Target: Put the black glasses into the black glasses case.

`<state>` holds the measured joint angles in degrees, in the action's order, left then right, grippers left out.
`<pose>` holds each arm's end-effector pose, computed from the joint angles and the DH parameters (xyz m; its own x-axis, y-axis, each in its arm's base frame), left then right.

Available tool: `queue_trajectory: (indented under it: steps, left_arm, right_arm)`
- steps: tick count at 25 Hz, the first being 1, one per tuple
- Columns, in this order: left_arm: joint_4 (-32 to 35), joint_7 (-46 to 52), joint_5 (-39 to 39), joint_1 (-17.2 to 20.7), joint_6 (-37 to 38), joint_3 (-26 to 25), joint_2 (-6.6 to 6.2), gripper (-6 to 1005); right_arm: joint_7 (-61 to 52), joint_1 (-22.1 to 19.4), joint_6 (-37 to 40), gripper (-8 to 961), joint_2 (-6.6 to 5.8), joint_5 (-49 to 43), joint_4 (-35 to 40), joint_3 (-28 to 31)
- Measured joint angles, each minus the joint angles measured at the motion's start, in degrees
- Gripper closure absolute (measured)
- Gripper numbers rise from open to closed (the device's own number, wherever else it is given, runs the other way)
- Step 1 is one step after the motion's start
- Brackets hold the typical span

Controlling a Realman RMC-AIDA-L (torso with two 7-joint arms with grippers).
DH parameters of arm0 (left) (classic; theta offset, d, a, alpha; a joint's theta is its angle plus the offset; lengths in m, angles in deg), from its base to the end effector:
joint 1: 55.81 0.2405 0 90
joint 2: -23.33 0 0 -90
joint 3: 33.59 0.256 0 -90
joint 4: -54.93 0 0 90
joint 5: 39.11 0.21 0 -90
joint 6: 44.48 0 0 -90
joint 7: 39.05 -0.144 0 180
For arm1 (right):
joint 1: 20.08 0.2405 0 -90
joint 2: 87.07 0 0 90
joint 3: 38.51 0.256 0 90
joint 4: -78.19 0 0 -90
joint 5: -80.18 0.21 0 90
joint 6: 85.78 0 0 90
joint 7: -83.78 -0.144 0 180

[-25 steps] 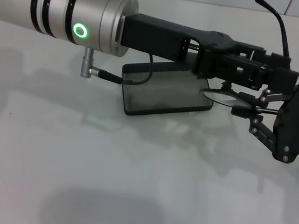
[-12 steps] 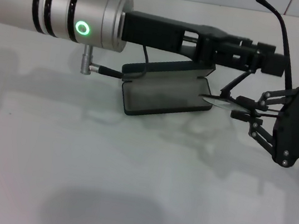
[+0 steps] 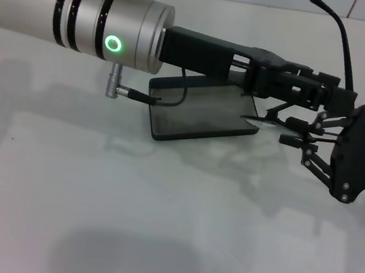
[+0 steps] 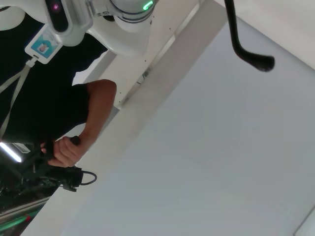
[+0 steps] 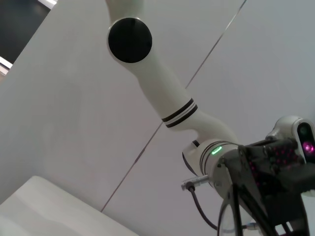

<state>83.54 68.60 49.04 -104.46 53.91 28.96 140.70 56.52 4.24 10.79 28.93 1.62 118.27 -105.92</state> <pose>-0.1089 0.3500 -0.0260 0.6379 0.6023 0.4799 0.3783 -0.7879 0.4859 0.2089 0.3018 0.0055 0.6246 0.6063 -0.4923 0.3334 -0.7770 -0.5340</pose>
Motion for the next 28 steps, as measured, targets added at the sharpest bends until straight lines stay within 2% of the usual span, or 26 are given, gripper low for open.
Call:
queue_trajectory:
  steps: [3,5,7,8,11,12,16,19,24,28]
  left_arm:
    - [-0.01,-0.79,-0.39,0.45,0.02,-0.81,-0.93,227]
    - [-0.16,-0.93,-0.57,1.41,-0.16,-3.17,-1.66,227]
    - [0.21,-1.43,0.23,3.35,-1.82,-6.15,-2.09,227]
    - [0.43,-1.81,0.82,4.04,-3.38,-6.86,-2.29,227]
    - [0.25,-3.29,2.88,5.1,-9.38,-7.23,-2.5,227]
    - [0.13,-3.77,3.4,5.16,-11.03,-7.19,-2.29,227]
    - [0.12,-8.09,5.02,4.93,-16.85,-7.03,0.8,227]
    - [-0.09,-13.61,4.14,4.41,-18.81,-6.15,2.54,227]
    - [-4.23,-23.91,-5.59,2.92,-18.85,0.52,2.76,227]
    - [-4.75,-30.15,-11.59,3.26,-18.54,5.27,2.79,227]
  right_arm:
    - [0.64,-0.47,0.08,837,-0.28,-0.03,0.0,0.4]
    - [0.7,-0.91,1.38,837,-0.58,-0.08,0.0,1.14]
    - [1.01,-1.37,5.22,838,-0.76,-0.24,0.0,1.79]
    - [1.41,-1.56,9.85,838,-0.82,-0.36,0.08,1.98]
    - [1.48,-1.28,13.54,838,-0.79,-0.43,0.18,1.74]
    - [1.44,-1.0,14.71,838,-0.72,-0.55,0.19,1.53]
    - [-0.19,0.62,16.2,838,-0.29,-0.92,-0.62,0.09]
    - [-2.29,3.75,15.35,838,-0.13,-0.91,-4.67,-0.51]
    - [-5.41,11.6,9.77,838,-0.2,-0.76,-16.44,-0.65]
    - [-7.9,12.97,7.08,838,-0.29,-0.76,-18.57,-0.64]
